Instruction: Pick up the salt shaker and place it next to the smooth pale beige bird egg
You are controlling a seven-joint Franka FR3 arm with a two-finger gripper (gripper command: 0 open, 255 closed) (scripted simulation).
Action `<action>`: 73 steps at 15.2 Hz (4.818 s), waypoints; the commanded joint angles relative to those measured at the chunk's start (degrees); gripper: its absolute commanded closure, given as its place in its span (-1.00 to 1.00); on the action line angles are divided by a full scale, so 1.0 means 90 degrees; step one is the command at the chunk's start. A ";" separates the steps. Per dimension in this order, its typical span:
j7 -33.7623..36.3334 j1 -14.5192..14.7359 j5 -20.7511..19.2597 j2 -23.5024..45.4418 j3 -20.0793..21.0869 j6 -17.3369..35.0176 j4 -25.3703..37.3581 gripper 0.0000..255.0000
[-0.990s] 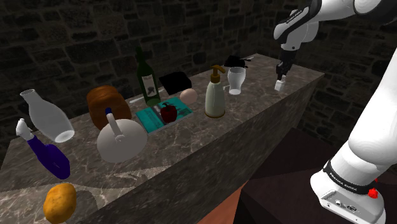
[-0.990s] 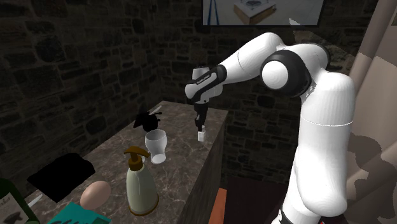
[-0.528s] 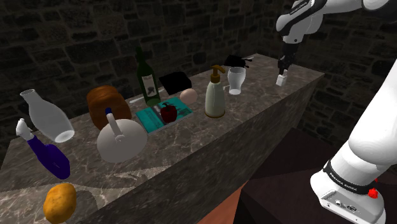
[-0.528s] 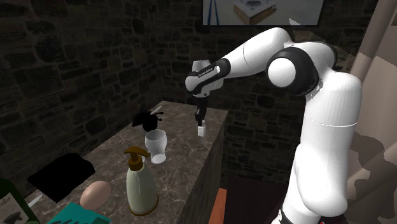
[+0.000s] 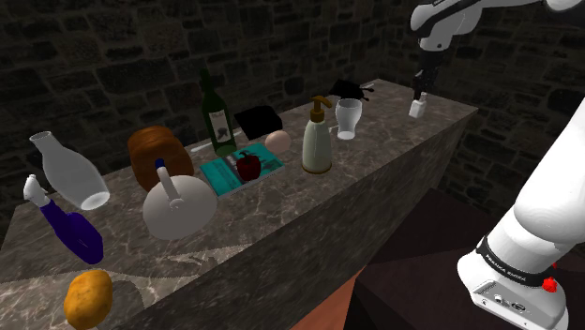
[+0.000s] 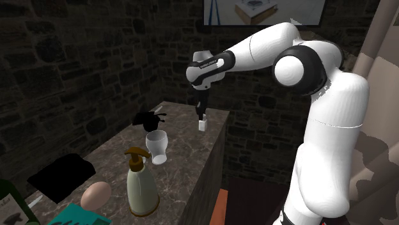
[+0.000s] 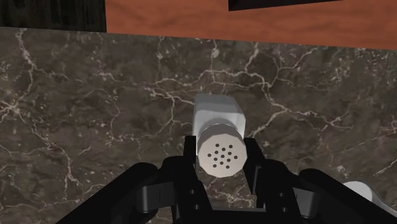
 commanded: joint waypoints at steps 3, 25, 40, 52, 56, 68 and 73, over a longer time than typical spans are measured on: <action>0.0039 0.0009 -0.0072 -0.0117 -0.0006 -0.0325 0.0223 1.00; 0.1489 0.0733 -0.0237 -0.0436 0.0658 -0.1325 0.0953 1.00; 0.3435 0.1756 0.0036 0.0446 0.1610 -0.1573 0.2055 1.00; 0.4387 0.2272 0.0237 0.1578 0.2020 -0.1681 0.3289 1.00; 0.4379 0.2287 0.0239 0.1572 0.2026 -0.1336 0.2938 1.00; 0.4338 0.2305 0.0285 0.1702 0.2049 -0.0365 0.2093 1.00; 0.4313 0.2304 0.0319 0.1814 0.2063 0.0016 0.1820 1.00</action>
